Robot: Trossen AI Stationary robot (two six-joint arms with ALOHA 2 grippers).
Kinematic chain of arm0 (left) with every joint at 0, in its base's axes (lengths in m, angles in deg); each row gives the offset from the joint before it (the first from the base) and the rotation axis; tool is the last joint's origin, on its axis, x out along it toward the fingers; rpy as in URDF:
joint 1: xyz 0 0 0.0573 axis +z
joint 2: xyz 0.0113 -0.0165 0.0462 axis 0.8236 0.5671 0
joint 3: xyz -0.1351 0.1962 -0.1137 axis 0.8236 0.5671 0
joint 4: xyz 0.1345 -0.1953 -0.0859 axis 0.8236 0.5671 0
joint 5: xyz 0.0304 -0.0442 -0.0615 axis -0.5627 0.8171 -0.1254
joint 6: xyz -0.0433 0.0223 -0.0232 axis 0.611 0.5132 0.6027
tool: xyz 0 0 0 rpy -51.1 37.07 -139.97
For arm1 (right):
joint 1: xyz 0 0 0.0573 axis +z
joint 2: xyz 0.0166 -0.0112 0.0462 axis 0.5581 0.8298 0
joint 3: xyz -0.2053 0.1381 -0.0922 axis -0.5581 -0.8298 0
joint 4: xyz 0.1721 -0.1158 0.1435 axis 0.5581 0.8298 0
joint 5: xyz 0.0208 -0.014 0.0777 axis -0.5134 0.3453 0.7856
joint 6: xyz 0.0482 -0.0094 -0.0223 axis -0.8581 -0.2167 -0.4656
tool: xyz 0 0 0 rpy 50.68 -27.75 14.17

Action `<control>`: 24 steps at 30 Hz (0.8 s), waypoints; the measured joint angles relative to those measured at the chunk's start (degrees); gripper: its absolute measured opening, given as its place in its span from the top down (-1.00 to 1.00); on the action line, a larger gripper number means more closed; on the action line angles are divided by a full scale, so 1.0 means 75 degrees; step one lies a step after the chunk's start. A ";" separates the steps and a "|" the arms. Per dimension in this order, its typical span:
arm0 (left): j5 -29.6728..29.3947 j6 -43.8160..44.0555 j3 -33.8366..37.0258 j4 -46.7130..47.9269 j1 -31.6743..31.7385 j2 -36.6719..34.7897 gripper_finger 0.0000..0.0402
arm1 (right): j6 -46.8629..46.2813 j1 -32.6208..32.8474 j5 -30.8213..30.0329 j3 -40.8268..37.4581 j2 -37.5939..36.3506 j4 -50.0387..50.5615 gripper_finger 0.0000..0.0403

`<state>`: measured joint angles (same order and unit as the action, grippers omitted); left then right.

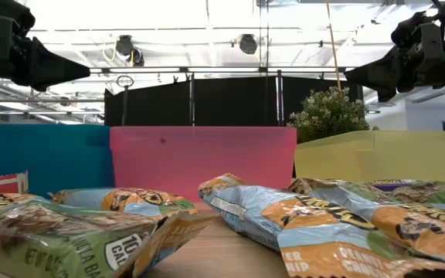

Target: Pick and place Granola Bars by type

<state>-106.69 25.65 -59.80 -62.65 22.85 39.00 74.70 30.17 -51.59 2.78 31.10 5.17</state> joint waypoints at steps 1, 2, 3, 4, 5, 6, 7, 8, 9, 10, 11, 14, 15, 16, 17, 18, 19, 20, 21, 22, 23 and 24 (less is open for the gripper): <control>-0.0001 0.0000 0.0000 0.0001 -0.0003 -0.0003 0.72 | 0.0002 0.0001 0.0000 0.0000 0.0003 0.0000 1.00; -0.0001 -0.0002 0.0000 0.0001 -0.0003 -0.0003 0.72 | 0.0002 0.0001 0.0000 0.0000 0.0003 0.0000 1.00; -0.0001 0.0000 0.0000 -0.0001 -0.0003 0.0000 0.72 | 0.0000 0.0001 0.0000 0.0000 0.0003 0.0000 1.00; -0.0001 0.0000 -0.0003 -0.0001 0.0000 0.0000 0.72 | 0.0000 0.0000 0.0000 0.0000 0.0000 0.0000 1.00; 0.0002 0.0000 0.0000 0.0000 -0.0001 -0.0002 0.72 | 0.0001 -0.0001 0.0000 0.0000 0.0001 0.0000 1.00; 0.0000 0.0000 -0.0001 0.0000 -0.0002 0.0000 0.72 | 0.0002 -0.0001 0.0000 0.0000 0.0003 0.0000 1.00; -0.0001 0.0000 0.0000 0.0001 -0.0003 0.0000 0.72 | 0.0002 0.0001 0.0000 0.0000 0.0002 0.0000 1.00; 0.0001 0.0000 0.0000 0.0001 -0.0002 -0.0001 0.72 | 0.0002 -0.0001 0.0000 0.0000 0.0002 0.0000 1.00; 0.0002 0.0000 -0.0001 0.0000 0.0000 0.0000 0.72 | 0.0003 -0.0002 0.0000 0.0000 0.0001 0.0000 1.00; 0.0002 0.0000 0.0000 -0.0001 -0.0003 -0.0003 0.72 | 0.0000 0.0001 0.0000 0.0000 0.0003 0.0000 1.00; -0.0001 0.0000 0.0000 0.0002 -0.0003 0.0000 0.72 | 0.0003 0.0001 0.0000 0.0000 0.0003 0.0000 1.00; 0.0001 -0.0001 0.0000 0.0000 -0.0002 0.0000 0.72 | 0.0002 -0.0001 0.0000 0.0000 0.0002 0.0000 1.00; -0.0001 -0.0002 -0.0003 0.0002 -0.0003 -0.0001 0.72 | 0.0003 0.0001 0.0000 0.0000 0.0002 -0.0002 1.00; 0.0000 -0.0001 -0.0001 0.0000 -0.0001 0.0000 0.72 | 0.0003 -0.0001 0.0000 0.0000 0.0003 0.0000 1.00; 0.0000 0.0000 -0.0002 0.0000 -0.0001 -0.0001 0.72 | 0.0001 -0.0001 0.0000 0.0000 0.0003 0.0000 1.00; 0.0002 0.0000 -0.0002 -0.0001 -0.0002 0.0000 0.72 | 0.0001 -0.0001 0.0000 0.0000 0.0002 0.0000 1.00; 0.0000 -0.0002 0.0000 -0.0001 0.0000 -0.0003 0.72 | 0.0003 -0.0002 0.0000 0.0000 0.0001 -0.0001 1.00; 0.0002 0.0010 -0.0001 -0.0001 0.0000 -0.0001 0.72 | 0.0000 -0.0002 0.0000 0.0000 0.0003 0.0000 1.00; 0.0002 0.0037 0.0000 -0.0008 -0.0002 -0.0002 0.72 | 0.0000 0.0001 0.0000 0.0000 0.0003 0.0000 1.00; 0.0005 0.0050 -0.0001 -0.0017 -0.0001 0.0000 0.72 | 0.0000 0.0001 0.0000 0.0000 0.0003 0.0000 1.00; 0.0005 0.0048 -0.0001 -0.0035 0.0000 0.0000 0.72 | 0.0003 -0.0002 0.0000 0.0000 0.0000 -0.0003 1.00; 0.0005 0.0041 0.0000 -0.0063 0.0000 0.0000 0.72 | 0.0001 0.0000 0.0000 0.0000 0.0000 0.0000 1.00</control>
<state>-106.65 25.96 -59.80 -63.12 22.85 39.00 74.70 30.17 -51.59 2.78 31.10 5.17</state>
